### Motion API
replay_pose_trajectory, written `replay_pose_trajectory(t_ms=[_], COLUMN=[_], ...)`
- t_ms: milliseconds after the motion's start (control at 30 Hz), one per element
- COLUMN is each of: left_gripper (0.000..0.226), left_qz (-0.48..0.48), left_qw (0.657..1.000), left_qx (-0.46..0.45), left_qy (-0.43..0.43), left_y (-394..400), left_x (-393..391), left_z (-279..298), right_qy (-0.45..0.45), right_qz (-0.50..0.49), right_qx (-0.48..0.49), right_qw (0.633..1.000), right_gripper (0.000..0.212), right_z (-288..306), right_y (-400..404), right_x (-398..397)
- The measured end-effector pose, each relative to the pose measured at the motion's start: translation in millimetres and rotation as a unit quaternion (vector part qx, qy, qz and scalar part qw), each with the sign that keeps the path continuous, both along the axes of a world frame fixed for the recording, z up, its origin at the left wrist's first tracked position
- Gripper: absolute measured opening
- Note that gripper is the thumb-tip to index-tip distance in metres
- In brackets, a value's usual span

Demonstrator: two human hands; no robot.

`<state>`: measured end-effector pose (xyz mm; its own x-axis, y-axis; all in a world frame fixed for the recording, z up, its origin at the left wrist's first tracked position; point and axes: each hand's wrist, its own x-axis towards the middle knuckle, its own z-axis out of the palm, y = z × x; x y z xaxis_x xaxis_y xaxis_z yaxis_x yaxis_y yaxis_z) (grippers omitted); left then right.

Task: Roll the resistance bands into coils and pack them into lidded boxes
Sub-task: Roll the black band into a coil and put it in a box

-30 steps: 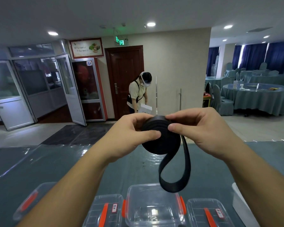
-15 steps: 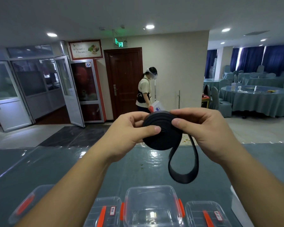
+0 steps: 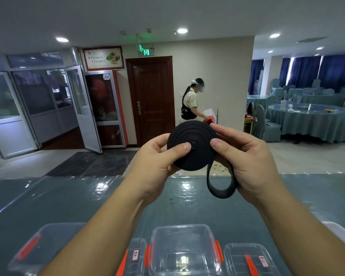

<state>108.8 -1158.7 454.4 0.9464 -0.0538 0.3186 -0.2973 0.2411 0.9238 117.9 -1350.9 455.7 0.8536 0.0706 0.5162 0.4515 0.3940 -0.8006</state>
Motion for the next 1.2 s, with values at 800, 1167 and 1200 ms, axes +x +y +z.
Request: replay_pose_trajectory(t_ms=[800, 1167, 1200], left_gripper=[0.042, 0.031, 0.032], left_qz=[0.002, 0.055, 0.050], left_qw=[0.997, 0.995, 0.995], left_qx=[0.066, 0.074, 0.081], left_qy=[0.036, 0.034, 0.032], left_y=[-4, -21, -20], left_x=[-3, -2, -1], left_z=[1, 1, 3], right_qy=[0.032, 0.043, 0.040], right_qz=[-0.051, -0.093, -0.095], right_qx=[-0.017, -0.021, -0.023], right_qw=[0.998, 0.995, 0.994], right_gripper=[0.024, 0.019, 0.022], right_z=[-19, -21, -21], right_y=[-4, -12, -12], right_x=[2, 7, 6])
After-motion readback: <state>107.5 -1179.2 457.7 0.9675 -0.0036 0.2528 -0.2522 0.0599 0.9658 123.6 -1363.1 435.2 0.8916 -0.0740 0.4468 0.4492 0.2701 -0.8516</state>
